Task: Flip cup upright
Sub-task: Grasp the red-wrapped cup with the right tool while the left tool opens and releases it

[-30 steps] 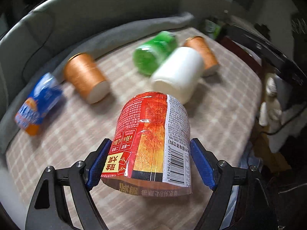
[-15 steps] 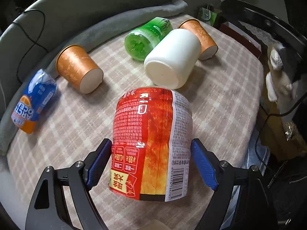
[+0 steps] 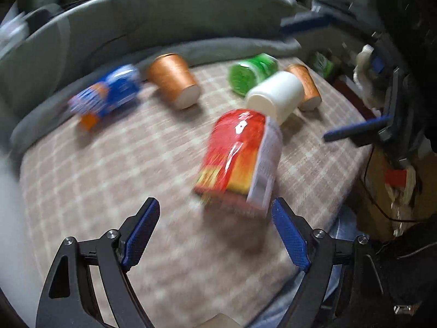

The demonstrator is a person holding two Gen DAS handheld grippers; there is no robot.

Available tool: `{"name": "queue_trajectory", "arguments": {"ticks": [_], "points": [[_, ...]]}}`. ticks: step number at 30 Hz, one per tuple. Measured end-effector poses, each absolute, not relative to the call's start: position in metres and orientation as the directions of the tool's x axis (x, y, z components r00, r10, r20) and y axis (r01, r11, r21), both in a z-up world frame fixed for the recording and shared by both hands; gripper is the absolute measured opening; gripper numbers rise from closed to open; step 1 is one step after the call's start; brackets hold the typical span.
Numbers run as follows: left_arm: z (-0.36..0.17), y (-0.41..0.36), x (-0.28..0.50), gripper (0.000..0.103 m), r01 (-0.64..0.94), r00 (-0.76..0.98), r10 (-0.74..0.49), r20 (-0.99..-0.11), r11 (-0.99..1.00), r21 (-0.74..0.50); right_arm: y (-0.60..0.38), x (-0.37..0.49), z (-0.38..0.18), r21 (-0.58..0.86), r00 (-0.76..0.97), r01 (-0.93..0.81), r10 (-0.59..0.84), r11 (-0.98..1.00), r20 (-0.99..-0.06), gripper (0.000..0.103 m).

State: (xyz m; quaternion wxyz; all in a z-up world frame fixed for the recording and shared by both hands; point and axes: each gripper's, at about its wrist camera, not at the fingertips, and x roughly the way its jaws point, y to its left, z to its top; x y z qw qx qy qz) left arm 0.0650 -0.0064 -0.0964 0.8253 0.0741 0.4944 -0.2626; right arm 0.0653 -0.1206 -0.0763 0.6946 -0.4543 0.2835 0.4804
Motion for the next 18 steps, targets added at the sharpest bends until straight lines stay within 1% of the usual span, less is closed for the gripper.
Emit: {"name": "queue_trajectory", "arguments": {"ticks": [3, 6, 8, 13, 18], "points": [[-0.097, 0.022, 0.040, 0.084, 0.414, 0.386, -0.345, -0.856, 0.894, -0.173, -0.100, 0.051, -0.096, -0.362, 0.322, -0.931, 0.354, -0.051, -0.878, 0.103], [-0.099, 0.046, 0.016, 0.084, 0.317, 0.405, -0.315, -0.859, 0.929, -0.191, -0.086, 0.041, -0.113, -0.388, 0.325, -0.904, 0.299, -0.180, -0.897, 0.103], [-0.101, 0.060, 0.002, 0.084, 0.250, 0.411, -0.321, -0.853, 0.940, -0.233, -0.081, 0.035, -0.124, -0.403, 0.336, -0.877, 0.267, -0.260, -0.903, 0.103], [-0.107, 0.081, -0.020, 0.084, 0.147, 0.431, -0.334, -0.839, 0.943, -0.300, -0.074, 0.025, -0.145, -0.445, 0.387, -0.805, 0.221, -0.393, -0.895, 0.103], [-0.110, 0.091, -0.021, 0.084, 0.110, 0.445, -0.338, -0.829, 0.940, -0.325, -0.070, 0.026, -0.167, -0.463, 0.429, -0.755, 0.184, -0.465, -0.884, 0.102]]}}
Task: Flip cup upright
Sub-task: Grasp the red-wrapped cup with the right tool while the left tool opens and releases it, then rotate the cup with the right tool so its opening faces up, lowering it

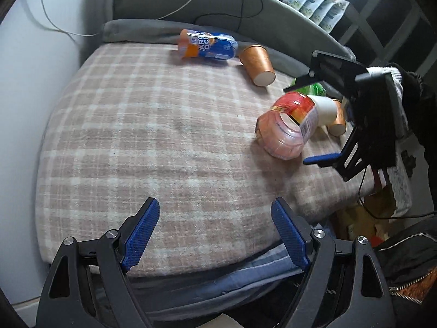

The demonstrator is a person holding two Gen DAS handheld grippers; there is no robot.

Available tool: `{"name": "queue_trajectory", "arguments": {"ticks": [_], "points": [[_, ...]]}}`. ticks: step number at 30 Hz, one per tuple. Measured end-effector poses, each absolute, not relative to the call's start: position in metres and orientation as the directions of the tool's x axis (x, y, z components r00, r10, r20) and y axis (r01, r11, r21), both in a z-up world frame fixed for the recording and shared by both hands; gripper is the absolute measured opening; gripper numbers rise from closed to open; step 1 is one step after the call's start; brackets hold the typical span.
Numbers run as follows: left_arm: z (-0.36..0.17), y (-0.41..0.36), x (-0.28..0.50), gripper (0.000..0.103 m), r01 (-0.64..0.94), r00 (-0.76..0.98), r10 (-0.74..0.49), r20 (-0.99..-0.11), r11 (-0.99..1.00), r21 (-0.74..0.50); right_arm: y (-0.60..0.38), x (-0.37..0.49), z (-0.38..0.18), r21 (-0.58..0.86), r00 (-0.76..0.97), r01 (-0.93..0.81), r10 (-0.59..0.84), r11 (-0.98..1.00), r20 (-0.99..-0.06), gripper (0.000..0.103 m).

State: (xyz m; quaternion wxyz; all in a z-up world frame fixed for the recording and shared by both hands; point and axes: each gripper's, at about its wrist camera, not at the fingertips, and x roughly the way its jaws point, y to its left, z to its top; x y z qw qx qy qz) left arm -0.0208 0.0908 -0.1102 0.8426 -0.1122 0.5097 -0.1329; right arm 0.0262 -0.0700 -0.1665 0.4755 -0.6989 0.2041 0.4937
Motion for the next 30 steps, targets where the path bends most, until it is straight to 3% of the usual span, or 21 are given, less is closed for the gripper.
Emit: {"name": "queue_trajectory", "arguments": {"ticks": [7, 13, 21, 30], "points": [[-0.115, 0.088, -0.017, 0.084, 0.125, 0.442, -0.351, -0.826, 0.935, -0.331, -0.067, 0.032, -0.188, -0.492, 0.475, -0.725, 0.167, -0.482, -0.864, 0.087], [-0.115, 0.090, -0.015, 0.084, 0.123, 0.444, -0.343, -0.828, 0.938, -0.323, -0.062, 0.043, -0.179, -0.524, 0.480, -0.751, 0.212, -0.401, -0.851, 0.086], [-0.112, 0.088, -0.013, 0.084, 0.145, 0.459, -0.358, -0.813, 0.933, -0.329, -0.056, 0.082, -0.135, -0.460, 0.415, -0.886, 0.340, -0.061, -0.844, 0.084], [-0.108, 0.079, -0.005, 0.084, 0.167, 0.491, -0.360, -0.794, 0.933, -0.320, -0.072, 0.099, -0.127, -0.369, 0.426, -0.904, 0.433, 0.214, -0.794, 0.084]]}}
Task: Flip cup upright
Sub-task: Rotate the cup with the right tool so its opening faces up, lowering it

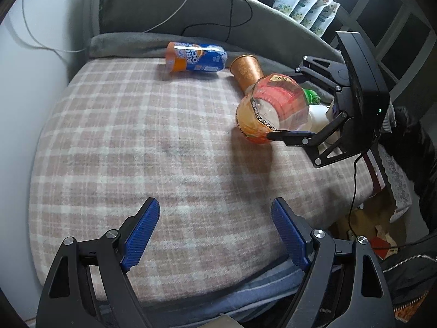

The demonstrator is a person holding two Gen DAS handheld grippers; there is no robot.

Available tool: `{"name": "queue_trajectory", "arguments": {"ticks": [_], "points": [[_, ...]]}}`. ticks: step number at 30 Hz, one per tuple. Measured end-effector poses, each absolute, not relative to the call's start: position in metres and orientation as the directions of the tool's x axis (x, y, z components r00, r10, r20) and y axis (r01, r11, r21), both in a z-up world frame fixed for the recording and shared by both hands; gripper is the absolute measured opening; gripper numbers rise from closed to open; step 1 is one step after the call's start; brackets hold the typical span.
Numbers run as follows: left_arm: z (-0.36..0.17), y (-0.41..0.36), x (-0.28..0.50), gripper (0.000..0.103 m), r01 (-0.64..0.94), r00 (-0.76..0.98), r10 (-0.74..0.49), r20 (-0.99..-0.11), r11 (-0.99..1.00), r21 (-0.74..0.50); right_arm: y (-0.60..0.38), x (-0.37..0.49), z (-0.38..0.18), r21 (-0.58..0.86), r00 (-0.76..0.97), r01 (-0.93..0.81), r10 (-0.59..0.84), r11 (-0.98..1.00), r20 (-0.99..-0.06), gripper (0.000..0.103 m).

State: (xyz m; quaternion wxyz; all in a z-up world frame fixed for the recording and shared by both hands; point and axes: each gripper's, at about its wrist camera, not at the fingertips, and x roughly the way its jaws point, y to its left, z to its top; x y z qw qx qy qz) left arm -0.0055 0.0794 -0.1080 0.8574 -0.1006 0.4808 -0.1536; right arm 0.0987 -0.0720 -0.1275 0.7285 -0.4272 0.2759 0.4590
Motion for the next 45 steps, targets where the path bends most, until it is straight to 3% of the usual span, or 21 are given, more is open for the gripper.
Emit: {"name": "queue_trajectory", "arguments": {"ticks": [11, 27, 37, 45], "points": [[-0.100, 0.063, 0.006, 0.084, 0.207, 0.513, -0.384, -0.768, 0.923, -0.323, -0.102, 0.107, -0.115, -0.226, 0.419, -0.888, 0.503, 0.400, -0.756, 0.084], [-0.086, 0.030, 0.021, 0.084, 0.171, 0.660, -0.236, -0.714, 0.972, -0.163, -0.128, 0.123, -0.117, -0.022, 0.521, -0.705, 0.497, 0.709, -0.693, 0.084], [-0.079, 0.016, 0.021, 0.084, 0.120, 0.753, -0.165, -0.637, 0.986, -0.113, -0.139, 0.125, -0.120, 0.034, 0.548, -0.628, 0.473, 0.778, -0.690, 0.084], [-0.071, 0.017, 0.014, 0.084, 0.057, 0.818, -0.130, -0.560, 0.988, -0.146, -0.139, 0.126, -0.119, 0.048, 0.564, -0.609, 0.475, 0.792, -0.676, 0.084]]}}
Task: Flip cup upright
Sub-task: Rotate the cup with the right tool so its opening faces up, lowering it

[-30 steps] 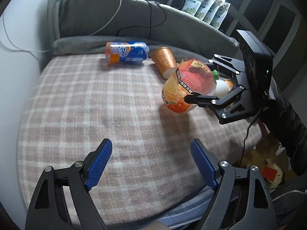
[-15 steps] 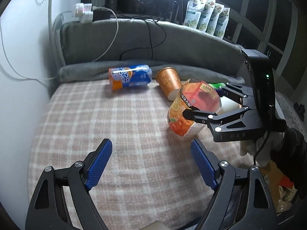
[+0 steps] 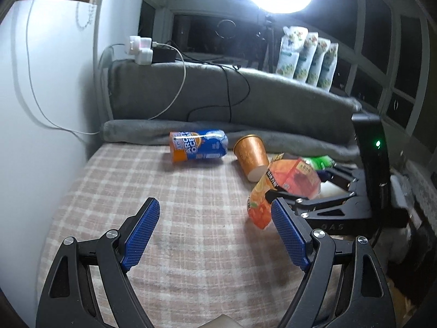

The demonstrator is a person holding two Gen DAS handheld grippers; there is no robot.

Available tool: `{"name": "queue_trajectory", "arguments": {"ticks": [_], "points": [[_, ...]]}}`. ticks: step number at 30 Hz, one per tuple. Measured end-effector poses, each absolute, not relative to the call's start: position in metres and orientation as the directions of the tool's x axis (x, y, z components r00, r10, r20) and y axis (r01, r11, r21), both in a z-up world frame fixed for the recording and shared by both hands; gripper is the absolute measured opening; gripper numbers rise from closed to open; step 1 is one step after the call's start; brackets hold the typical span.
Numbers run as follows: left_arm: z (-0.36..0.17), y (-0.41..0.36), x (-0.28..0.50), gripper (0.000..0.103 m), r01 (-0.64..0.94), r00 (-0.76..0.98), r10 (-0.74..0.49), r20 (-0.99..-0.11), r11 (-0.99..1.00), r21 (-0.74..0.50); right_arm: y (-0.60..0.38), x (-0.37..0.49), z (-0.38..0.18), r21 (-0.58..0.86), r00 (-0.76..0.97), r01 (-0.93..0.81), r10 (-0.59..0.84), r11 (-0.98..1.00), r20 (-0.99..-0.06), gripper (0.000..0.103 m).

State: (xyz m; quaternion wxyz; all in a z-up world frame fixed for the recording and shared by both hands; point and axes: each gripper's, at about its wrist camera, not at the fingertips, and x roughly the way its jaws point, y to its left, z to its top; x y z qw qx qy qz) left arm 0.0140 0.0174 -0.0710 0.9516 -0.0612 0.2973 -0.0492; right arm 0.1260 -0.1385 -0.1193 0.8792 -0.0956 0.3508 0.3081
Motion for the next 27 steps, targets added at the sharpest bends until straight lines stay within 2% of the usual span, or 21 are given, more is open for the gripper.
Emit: {"name": "queue_trajectory", "arguments": {"ticks": [10, 27], "points": [[-0.070, 0.016, 0.011, 0.084, 0.050, 0.822, -0.120, -0.556, 0.989, -0.140, -0.131, 0.136, -0.127, 0.039, 0.545, -0.604, 0.448, 0.796, -0.709, 0.084], [-0.072, 0.017, 0.012, 0.084, 0.049, 0.818, -0.120, -0.563, 0.989, -0.139, -0.127, 0.137, -0.133, 0.007, 0.575, -0.590, 0.427, 0.807, -0.698, 0.085]]}}
